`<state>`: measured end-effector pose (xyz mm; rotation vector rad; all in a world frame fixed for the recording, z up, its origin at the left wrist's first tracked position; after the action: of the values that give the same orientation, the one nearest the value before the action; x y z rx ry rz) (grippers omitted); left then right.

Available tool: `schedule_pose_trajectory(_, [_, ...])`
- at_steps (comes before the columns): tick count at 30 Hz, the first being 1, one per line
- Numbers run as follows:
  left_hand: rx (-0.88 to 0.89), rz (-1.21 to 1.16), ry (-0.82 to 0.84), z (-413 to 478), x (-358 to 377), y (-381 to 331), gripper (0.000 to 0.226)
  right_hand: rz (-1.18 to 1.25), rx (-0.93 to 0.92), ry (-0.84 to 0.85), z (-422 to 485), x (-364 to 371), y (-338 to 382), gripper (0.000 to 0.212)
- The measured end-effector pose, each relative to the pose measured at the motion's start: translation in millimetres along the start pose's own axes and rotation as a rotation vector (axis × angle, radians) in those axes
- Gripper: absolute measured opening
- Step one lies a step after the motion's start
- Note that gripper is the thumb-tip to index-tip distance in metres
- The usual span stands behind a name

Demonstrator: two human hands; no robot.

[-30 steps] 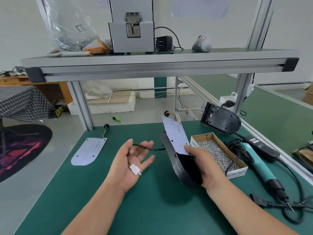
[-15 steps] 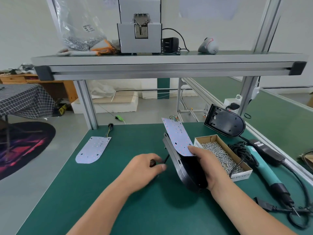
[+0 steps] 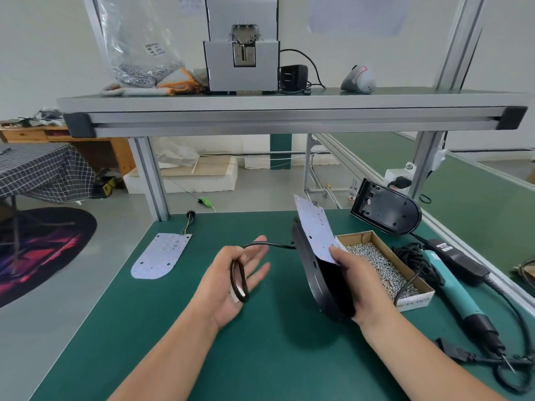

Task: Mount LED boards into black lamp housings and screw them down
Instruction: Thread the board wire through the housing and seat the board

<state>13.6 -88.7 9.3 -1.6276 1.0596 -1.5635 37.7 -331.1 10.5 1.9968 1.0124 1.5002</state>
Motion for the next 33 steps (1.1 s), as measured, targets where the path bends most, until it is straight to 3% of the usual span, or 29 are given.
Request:
schedule_pose_trajectory(4, [0.046, -0.197, 0.079, 2, 8, 6, 0.029, -0.018, 0.001, 0.023, 0, 2, -2, 0.030])
schedule_pose_trajectory(7, [0.053, -0.087, -0.082, 4, 7, 2, 0.029, 0.008, 0.003, 0.009, 2, 0, -3, 0.030])
schedule_pose_trajectory(9, [0.083, 0.128, -0.245, 4, 3, -3, 0.029, 0.003, -0.001, -0.010, 3, 1, -3, 0.027])
schedule_pose_trajectory(12, [0.163, 0.710, -0.370, 3, 2, -5, 0.039, -0.011, -0.006, -0.029, 4, 1, -4, 0.025])
schedule_pose_trajectory(14, [0.178, 1.011, -0.353, 1, 8, 0, 0.048, -0.019, 0.001, -0.029, 3, 1, -6, 0.025])
schedule_pose_trajectory(18, [0.157, 1.304, -0.226, -2, 20, 16, 0.040, 0.006, 0.029, 0.018, 3, 2, -8, 0.032])
schedule_pose_trajectory(22, [0.139, 1.188, -0.256, 0, 20, 18, 0.028, 0.040, 0.029, 0.055, 1, 2, -11, 0.038])
schedule_pose_trajectory(27, [0.142, 1.137, -0.080, -1, 20, 16, 0.027, 0.041, 0.033, 0.060, 3, 3, -15, 0.052])
schedule_pose_trajectory(33, [0.084, 1.039, -0.002, -5, 22, 12, 0.030, 0.086, 0.036, 0.136, 3, 4, -17, 0.050])
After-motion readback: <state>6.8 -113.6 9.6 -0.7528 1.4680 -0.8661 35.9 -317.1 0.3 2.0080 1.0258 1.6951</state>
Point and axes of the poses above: each hand's wrist, its own z-axis towards the middle knuckle, its own x-axis out of the palm, y = z × x, the point moved 1 cm from there along z, towards the middle knuckle, and after that the axes turned 14 degrees about z, right-handed, at the moved point
